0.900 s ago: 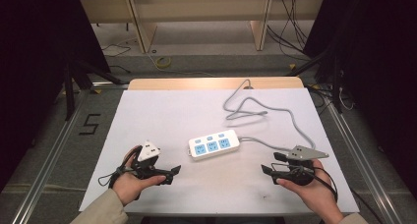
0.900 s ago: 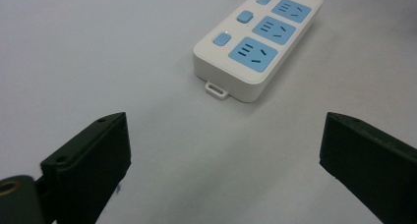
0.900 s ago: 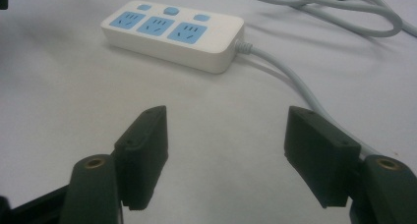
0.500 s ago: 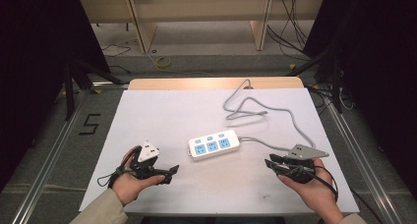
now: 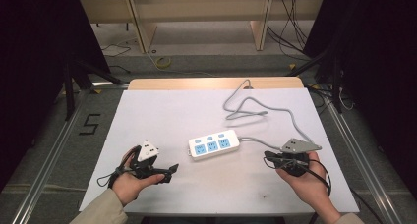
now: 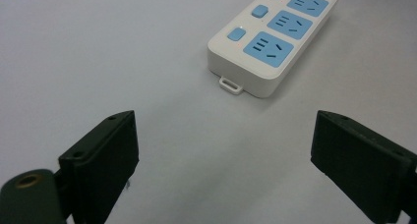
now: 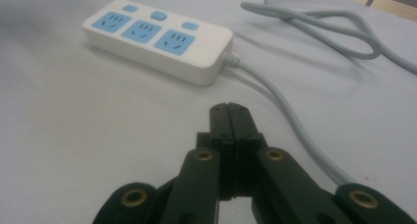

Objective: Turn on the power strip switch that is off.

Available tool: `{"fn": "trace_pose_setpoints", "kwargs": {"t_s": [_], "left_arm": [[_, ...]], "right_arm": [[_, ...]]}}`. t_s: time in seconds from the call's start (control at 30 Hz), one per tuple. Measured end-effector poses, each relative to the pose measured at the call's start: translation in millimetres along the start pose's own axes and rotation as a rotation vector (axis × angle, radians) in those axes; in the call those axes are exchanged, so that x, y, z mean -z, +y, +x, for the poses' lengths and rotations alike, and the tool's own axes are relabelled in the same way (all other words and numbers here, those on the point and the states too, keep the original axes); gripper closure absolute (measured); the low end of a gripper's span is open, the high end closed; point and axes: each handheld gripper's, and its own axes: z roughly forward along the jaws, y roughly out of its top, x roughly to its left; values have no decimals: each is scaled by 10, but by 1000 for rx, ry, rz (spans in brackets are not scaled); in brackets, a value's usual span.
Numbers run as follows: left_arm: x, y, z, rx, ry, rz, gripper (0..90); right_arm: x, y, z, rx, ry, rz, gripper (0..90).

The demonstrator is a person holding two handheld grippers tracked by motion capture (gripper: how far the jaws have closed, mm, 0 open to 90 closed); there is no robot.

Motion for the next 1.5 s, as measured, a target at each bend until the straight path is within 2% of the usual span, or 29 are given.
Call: {"fn": "trace_pose_setpoints", "kwargs": {"t_s": [0.2,0.37,0.5,0.87,1.07,1.5], "left_arm": [[-7,-4,-9,6,4,2,113],[-8,-2,-22,-12,6,5,119],[1,-20,-4,-4,11,17,122],[-4,-5,-35,-3,6,1,132],[10,-7,-9,0,18,-1,135],[5,-7,-21,1,12,4,135]], "right_arm": [[-69,78,19,-7,10,-4,900],[-131,133,43,-10,21,-1,900],[-175,161,56,-11,25,3,900],[-285,276,87,-9,37,-1,900],[-338,330,104,-6,40,-2,900],[-432,415,114,-12,53,-3,900]]}}
